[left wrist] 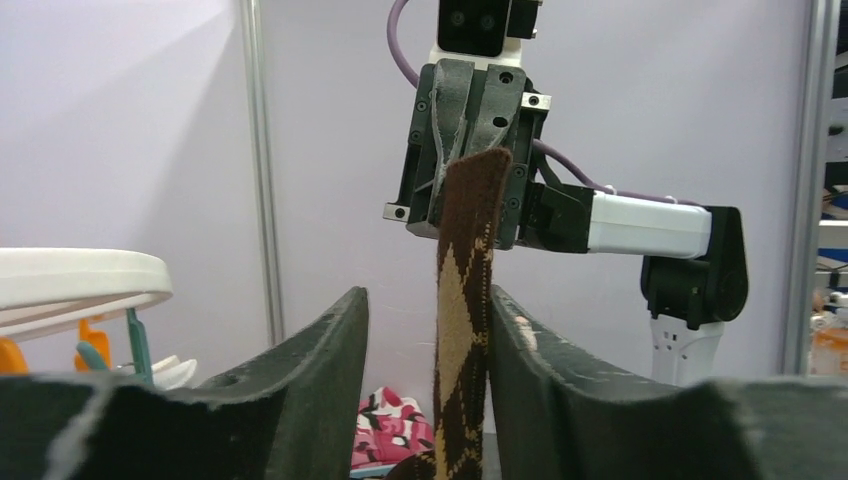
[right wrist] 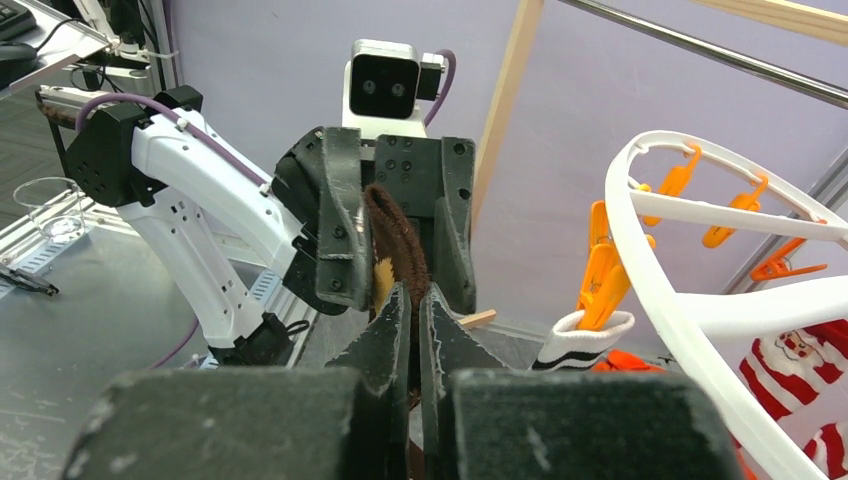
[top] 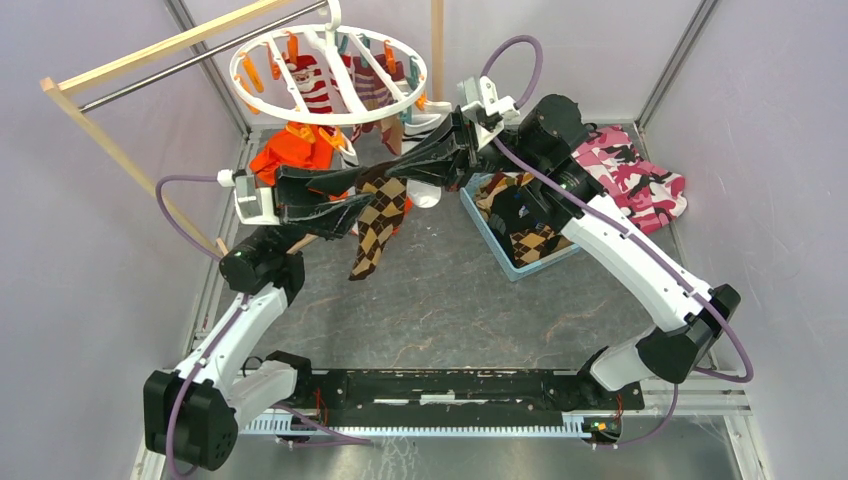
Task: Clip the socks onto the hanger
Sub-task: Clamp the sock onto the hanger.
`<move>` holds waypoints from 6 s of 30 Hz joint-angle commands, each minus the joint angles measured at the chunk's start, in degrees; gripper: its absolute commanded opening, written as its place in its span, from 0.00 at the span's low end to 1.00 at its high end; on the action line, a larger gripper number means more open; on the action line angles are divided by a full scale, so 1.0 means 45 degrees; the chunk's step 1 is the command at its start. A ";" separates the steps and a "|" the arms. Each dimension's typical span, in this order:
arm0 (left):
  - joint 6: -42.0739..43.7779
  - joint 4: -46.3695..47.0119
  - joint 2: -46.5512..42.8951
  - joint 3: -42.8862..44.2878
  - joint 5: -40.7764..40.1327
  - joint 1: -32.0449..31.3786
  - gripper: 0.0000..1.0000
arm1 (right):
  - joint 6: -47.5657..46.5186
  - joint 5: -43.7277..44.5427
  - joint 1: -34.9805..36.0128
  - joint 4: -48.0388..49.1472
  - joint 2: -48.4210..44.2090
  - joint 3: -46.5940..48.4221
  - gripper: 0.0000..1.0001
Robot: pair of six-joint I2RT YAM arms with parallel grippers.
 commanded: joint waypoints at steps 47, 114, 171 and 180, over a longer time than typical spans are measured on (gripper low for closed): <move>0.5516 -1.6449 -1.2168 -0.4008 -0.4214 -0.0142 0.02 | -0.5866 1.0668 0.4712 -0.1377 0.2614 0.2132 0.24; 0.7641 -1.3557 -0.8326 -0.2952 -0.3124 -0.0151 0.02 | -0.4459 1.3930 0.3401 0.0961 0.2987 0.2192 0.63; 0.6980 -1.1538 -0.6881 -0.3013 -0.2725 -0.0161 0.02 | -0.2372 1.3941 0.2510 0.1206 0.1969 0.0939 0.45; 0.6209 -1.0746 -0.6221 -0.2845 -0.2555 -0.0151 0.02 | -0.2108 1.3419 0.2337 0.1050 0.1872 0.0895 0.00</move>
